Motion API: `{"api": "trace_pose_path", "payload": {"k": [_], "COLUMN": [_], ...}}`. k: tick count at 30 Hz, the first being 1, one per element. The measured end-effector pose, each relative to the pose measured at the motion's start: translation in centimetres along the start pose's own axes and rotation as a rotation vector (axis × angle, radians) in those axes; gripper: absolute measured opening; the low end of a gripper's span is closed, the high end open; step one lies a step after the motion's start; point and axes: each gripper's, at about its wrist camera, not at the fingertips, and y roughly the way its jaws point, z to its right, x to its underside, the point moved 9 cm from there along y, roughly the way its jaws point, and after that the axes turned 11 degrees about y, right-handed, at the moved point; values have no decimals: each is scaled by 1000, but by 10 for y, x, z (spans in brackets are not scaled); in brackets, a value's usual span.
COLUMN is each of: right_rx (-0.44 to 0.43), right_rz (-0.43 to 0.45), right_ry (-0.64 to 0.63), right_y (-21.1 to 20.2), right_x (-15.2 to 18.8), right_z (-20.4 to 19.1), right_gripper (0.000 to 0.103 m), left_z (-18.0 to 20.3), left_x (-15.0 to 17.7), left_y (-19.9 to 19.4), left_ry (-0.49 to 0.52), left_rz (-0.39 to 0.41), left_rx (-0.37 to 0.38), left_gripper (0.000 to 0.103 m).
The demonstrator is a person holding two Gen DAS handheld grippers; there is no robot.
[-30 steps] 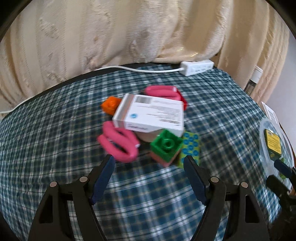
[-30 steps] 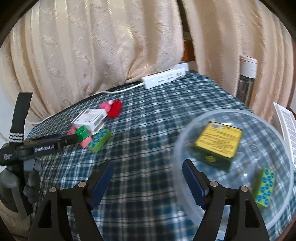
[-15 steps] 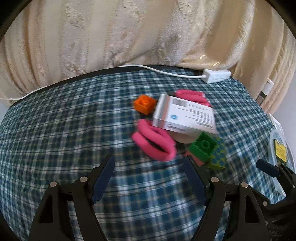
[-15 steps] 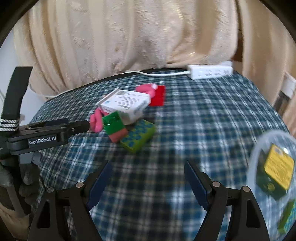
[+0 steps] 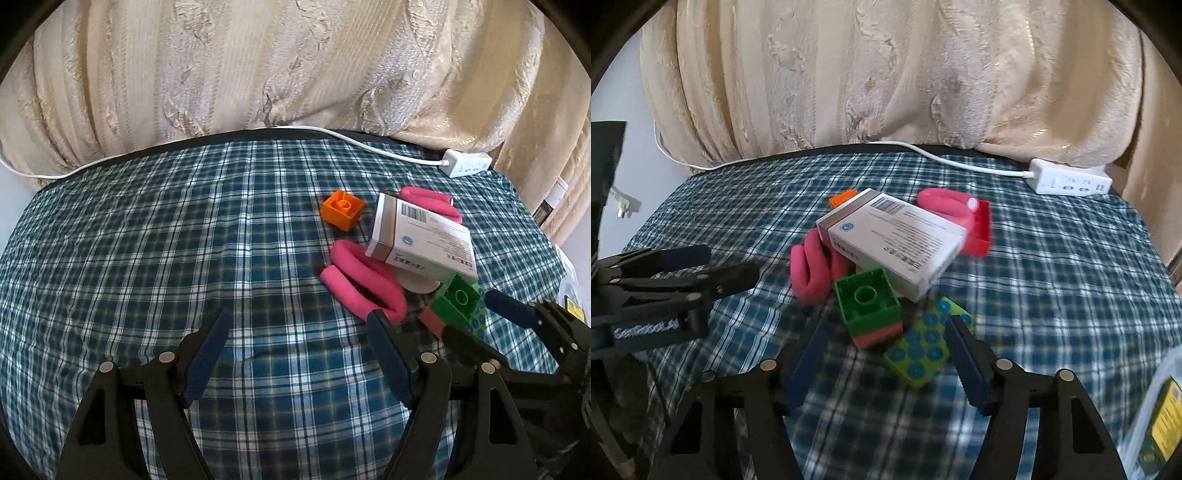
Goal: Organize objects
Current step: 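Move both grippers back from the bowl toward the remaining toys, then grasp the green-pink stacked block with the right gripper while the left approaches the pink curler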
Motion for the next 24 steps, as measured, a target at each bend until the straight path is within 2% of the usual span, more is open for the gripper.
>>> {"api": "trace_pose_path", "payload": {"k": [4,6,8,16,24], "right_rx": [8,12,3,2,-17], "right_rz": [-11,-10,-14,-7,65], "right_ry": [-14,-18,-9,47,113], "right_y": [11,12,12,-2,-41], "right_x": [-2,-3,-3,2,6], "right_z": [-2,-2,-1,15,34], "right_gripper": [53,40,35,35,35], "left_z": [-2,-1,2,12,28], "left_x": [2,2,2,0,-4], "left_y": [0,2,4,13,17], "left_ry": [-7,-5,-1,18,45], "left_rz": [-7,-11,-15,-30,-38], "left_rx": [-6,-7,-7,-1,15], "left_gripper": [78,78,78,78,78]}}
